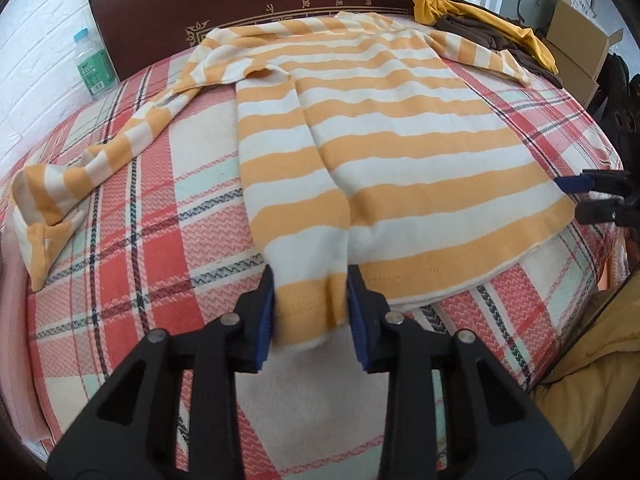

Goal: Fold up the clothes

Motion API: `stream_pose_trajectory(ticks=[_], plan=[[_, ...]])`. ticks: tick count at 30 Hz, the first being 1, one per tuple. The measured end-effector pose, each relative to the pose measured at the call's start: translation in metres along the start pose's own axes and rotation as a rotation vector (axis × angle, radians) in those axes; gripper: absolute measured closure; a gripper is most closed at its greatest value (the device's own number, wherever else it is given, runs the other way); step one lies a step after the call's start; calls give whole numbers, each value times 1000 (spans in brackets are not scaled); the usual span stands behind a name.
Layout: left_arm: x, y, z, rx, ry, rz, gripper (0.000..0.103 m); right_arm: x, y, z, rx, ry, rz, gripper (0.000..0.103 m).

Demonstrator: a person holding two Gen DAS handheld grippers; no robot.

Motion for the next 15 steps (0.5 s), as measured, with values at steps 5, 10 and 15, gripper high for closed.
stream_pose_trajectory(ticks=[5, 10, 15], plan=[[8, -12, -10, -21, 40, -80, 79, -2, -5, 3, -18, 17, -24, 61], [10, -35, -21, -154, 95, -279, 82, 1, 8, 7, 44, 28, 44, 96], [-1, -48, -43, -443, 164, -563, 88, 8, 29, -30, 77, 106, 109, 97]])
Point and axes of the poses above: each gripper's, at about its wrist camera, not at the fingertips, and z roughly the way its jaws point, y to its right, x to its top, the point moved 7 cm from there along z, roughly the way its jaws point, and after that the axes turned 12 degrees about -x, right-handed, at the moved point
